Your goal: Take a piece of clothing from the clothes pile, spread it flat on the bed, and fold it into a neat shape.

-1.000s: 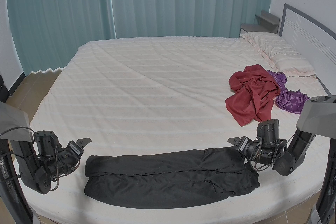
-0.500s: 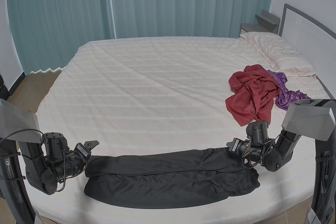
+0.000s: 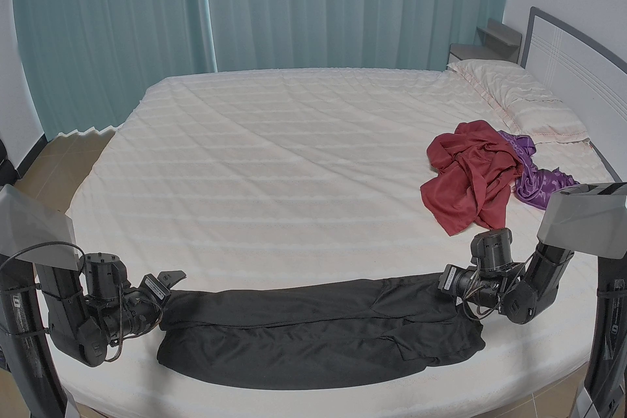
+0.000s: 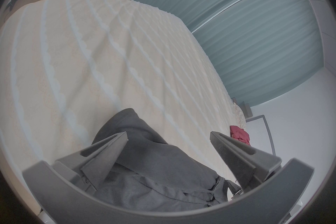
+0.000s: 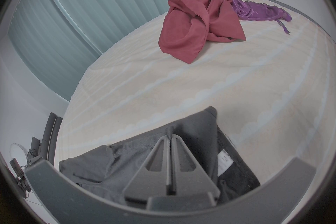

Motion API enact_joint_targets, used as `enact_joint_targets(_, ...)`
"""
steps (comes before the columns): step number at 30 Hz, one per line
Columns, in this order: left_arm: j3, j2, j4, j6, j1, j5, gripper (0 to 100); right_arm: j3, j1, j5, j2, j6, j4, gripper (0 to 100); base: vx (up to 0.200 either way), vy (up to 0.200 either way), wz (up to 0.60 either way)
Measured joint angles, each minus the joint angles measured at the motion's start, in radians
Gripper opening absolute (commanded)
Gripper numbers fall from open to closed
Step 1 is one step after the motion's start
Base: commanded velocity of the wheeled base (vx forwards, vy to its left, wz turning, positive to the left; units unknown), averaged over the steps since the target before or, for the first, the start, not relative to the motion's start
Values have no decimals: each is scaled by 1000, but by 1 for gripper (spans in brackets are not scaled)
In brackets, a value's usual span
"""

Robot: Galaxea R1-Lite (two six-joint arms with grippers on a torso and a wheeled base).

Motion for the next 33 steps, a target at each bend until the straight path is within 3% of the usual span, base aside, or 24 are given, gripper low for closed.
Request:
enact_joint_targets(9,3,7,0,0,0,0,100,-40,-7,-22,-28,-66,3,100,0,0,0)
enact_joint_targets(19,7,10,0,-5,-11,-1,100,-154,144,-17,-2,-103,33,100,0,0,0)
enact_joint_targets(29,10,16,-1,-6,-21,-1,100,-294,201,-17,84,-231,190,100,0,0,0)
enact_joint_targets(30,10,17,-1,-6,-21,-1,100,-301,204,-17,89,-242,193,0,0,0,0)
enact_joint_targets(33,10,18,-1,-6,-21,-1,100,-309,212,-21,99,-259,198,0,0,0,0)
